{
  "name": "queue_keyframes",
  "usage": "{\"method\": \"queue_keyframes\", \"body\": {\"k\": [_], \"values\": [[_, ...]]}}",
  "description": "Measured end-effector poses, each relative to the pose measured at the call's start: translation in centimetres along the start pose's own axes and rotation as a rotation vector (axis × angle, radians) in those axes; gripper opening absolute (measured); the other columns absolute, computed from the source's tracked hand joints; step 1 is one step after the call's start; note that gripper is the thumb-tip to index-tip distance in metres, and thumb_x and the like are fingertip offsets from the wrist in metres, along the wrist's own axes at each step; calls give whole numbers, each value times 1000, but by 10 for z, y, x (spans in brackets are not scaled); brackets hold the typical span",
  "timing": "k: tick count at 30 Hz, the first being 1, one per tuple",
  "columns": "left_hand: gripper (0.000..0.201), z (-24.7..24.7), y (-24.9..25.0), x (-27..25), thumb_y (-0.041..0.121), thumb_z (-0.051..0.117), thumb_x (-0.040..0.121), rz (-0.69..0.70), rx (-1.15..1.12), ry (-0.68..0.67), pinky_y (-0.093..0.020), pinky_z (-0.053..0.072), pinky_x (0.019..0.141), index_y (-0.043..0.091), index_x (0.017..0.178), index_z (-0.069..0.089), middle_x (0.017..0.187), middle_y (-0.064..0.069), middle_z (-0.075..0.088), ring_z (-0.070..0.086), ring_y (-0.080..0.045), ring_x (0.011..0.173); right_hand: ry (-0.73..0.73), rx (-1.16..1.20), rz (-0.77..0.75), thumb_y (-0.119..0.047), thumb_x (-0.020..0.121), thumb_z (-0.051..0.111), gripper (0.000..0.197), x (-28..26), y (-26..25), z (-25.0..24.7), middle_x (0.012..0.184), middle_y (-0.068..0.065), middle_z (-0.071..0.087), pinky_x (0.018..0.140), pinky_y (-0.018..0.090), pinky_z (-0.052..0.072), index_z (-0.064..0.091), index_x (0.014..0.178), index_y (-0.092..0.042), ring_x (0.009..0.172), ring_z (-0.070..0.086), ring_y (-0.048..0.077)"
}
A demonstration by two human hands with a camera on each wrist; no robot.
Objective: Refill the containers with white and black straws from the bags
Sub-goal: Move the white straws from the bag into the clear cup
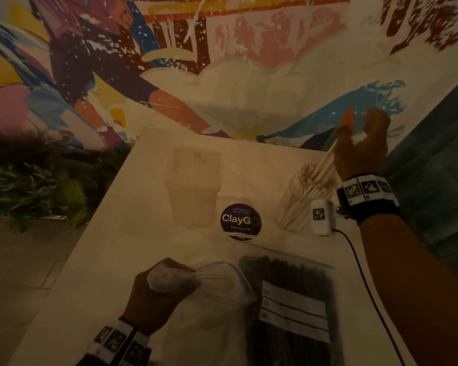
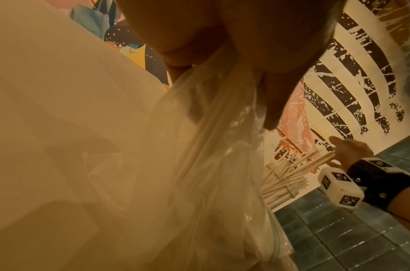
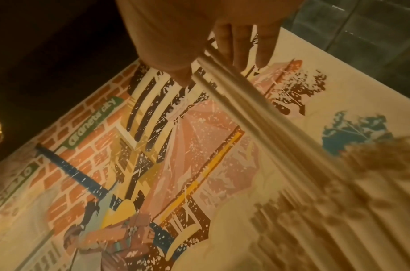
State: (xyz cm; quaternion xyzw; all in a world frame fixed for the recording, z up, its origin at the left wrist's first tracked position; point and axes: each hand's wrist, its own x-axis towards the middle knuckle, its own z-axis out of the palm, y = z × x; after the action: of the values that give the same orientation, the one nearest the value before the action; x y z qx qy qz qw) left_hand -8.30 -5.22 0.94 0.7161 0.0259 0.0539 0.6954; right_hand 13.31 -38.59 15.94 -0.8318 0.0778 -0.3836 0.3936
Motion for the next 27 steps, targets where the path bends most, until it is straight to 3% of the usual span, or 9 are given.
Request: {"method": "queue_keyframes", "body": {"k": [3, 6, 9, 11, 15, 17, 19, 22, 27], "values": [[20, 2, 2, 1, 11, 87, 58, 2, -2, -3, -39, 58, 66, 4, 73, 75, 79, -10, 74, 71, -22, 74, 19, -90, -187, -38, 94, 42, 56, 1, 4, 4, 144, 16, 41, 106, 35, 38, 36, 141, -9, 131, 42, 31], [35, 0, 0, 1, 34, 88, 54, 3, 11, -6, -36, 59, 67, 9, 74, 76, 81, -9, 74, 71, -21, 75, -334, -385, -165, -42, 95, 29, 46, -14, 20, 16, 123, 18, 56, 85, 32, 38, 55, 117, -11, 111, 54, 35], [37, -1, 1, -1, 39, 85, 51, -1, 7, -5, -38, 59, 67, 12, 74, 76, 82, -9, 74, 71, -23, 76, -661, -700, -53, -39, 100, 29, 43, -31, 32, 24, 124, 21, 56, 98, 45, 38, 59, 115, -11, 114, 51, 38], [35, -1, 2, -2, 38, 85, 50, 0, 6, 2, -39, 59, 67, 14, 74, 76, 82, -10, 74, 71, -24, 77, -643, -754, -59, -41, 100, 31, 45, -32, 31, 25, 137, 20, 46, 104, 52, 33, 53, 127, -12, 123, 44, 38], [35, -2, 2, -1, 39, 85, 50, -11, 32, -4, -37, 59, 67, 15, 74, 76, 82, -7, 74, 71, -21, 77, -348, -458, -147, -34, 95, 50, 67, -26, 12, 20, 158, 14, 12, 109, 45, 29, 16, 150, -15, 140, 28, 36], [35, -1, 3, 0, 36, 86, 50, -7, 46, 3, -34, 59, 66, 12, 74, 76, 81, -6, 74, 71, -20, 75, -362, -440, -169, -34, 95, 50, 73, -23, 2, 20, 159, 13, 6, 110, 45, 28, 9, 151, -13, 142, 23, 34], [33, 0, 3, 1, 30, 87, 51, -4, 50, 5, -32, 59, 65, 10, 74, 76, 80, -5, 74, 71, -18, 74, -560, -603, -119, -40, 98, 41, 66, -21, 5, 28, 157, 15, 15, 110, 47, 27, 15, 149, -9, 140, 25, 34], [30, 0, 6, 2, 26, 90, 54, -3, 85, -15, -31, 58, 66, 9, 75, 76, 80, -3, 74, 71, -18, 74, -868, -862, -63, -50, 98, 28, 55, -27, 16, 38, 142, 17, 41, 106, 49, 31, 39, 135, -11, 128, 40, 34], [20, -1, 6, 0, 10, 84, 57, -25, 82, -5, -35, 58, 67, 6, 75, 75, 80, -7, 74, 71, -19, 74, -760, -863, -19, -52, 97, 25, 58, -25, 30, 44, 155, 8, 23, 111, 55, 21, 36, 140, -14, 140, 24, 31]]}}
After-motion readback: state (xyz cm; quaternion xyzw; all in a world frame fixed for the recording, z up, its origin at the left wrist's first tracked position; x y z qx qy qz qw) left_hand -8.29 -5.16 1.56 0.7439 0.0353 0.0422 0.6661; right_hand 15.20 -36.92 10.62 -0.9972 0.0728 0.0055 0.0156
